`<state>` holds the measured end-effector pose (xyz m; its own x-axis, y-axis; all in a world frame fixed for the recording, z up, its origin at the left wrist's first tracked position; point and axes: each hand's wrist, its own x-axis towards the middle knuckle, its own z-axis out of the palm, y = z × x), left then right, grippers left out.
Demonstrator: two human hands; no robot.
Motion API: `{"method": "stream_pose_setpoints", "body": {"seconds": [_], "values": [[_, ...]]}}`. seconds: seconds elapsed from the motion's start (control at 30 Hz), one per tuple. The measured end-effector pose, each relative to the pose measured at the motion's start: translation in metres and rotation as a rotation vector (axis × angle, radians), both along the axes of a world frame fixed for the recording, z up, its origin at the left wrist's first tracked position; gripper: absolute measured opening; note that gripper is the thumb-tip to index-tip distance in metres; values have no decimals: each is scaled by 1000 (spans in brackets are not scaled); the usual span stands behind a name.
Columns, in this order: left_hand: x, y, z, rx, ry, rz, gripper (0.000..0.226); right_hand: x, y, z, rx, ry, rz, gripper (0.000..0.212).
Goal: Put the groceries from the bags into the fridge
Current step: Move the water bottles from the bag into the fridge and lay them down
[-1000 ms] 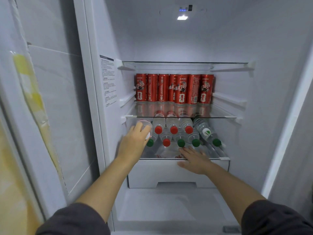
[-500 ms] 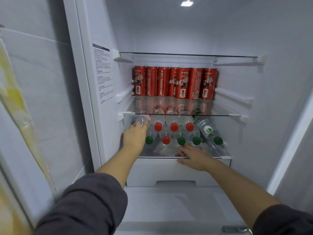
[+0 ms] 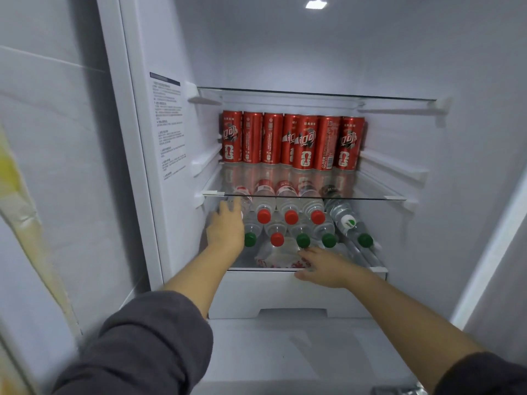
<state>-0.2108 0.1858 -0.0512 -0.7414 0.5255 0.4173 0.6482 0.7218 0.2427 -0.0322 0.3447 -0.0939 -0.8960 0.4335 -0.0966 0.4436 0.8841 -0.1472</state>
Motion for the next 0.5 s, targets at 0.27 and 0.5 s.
{"method": "stream_pose_setpoints", "body": {"seconds": [0.27, 0.5], "values": [[7, -19, -14, -33, -285, 92, 34, -60, -52, 19, -264, 434, -120, 20], [5, -16, -17, -92, -284, 101, 30, -78, -48, 7, -194, 425, -207, 20]]}}
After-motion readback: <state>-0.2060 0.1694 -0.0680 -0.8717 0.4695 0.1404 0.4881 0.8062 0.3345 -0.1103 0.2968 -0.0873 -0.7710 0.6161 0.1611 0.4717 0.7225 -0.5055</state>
